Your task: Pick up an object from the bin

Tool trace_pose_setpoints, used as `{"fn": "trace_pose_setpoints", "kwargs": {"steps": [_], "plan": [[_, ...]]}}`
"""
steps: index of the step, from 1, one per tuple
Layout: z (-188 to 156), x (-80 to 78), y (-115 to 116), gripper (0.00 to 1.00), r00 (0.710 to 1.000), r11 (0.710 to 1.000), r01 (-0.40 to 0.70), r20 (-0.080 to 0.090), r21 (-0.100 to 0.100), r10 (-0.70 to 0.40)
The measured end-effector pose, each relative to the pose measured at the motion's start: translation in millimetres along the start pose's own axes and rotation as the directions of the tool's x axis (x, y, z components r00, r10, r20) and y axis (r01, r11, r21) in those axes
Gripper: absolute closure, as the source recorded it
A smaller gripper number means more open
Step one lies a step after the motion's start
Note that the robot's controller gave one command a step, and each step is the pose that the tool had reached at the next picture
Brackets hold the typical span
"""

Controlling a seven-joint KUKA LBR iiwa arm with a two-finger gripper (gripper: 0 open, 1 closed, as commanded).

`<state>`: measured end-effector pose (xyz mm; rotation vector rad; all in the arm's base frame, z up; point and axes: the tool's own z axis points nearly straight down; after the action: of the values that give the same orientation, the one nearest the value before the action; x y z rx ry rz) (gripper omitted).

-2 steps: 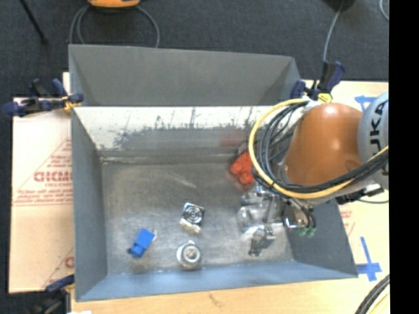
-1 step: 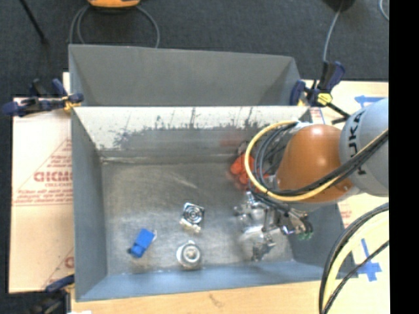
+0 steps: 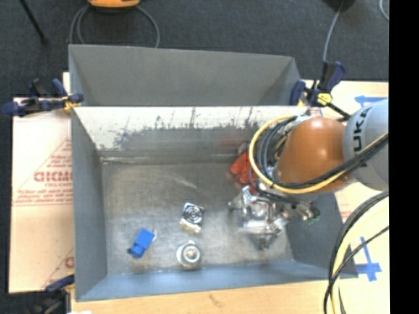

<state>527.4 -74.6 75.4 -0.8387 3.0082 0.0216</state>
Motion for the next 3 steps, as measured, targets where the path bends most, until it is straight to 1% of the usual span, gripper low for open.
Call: {"fn": "trace_pose_setpoints", "kwargs": {"steps": [1,2,3], "plan": [[-4.5,-15.7,-19.0,0.00,0.968,0.968,0.250,-0.001,-0.003,-0.250],[-3.8,-18.4,-12.0,1.00,0.968,0.968,0.250,0.004,-0.016,-0.250],[-4.3,-24.3,-1.7,1.00,0.964,0.964,0.266,-0.007,-0.003,-0.266]]}}
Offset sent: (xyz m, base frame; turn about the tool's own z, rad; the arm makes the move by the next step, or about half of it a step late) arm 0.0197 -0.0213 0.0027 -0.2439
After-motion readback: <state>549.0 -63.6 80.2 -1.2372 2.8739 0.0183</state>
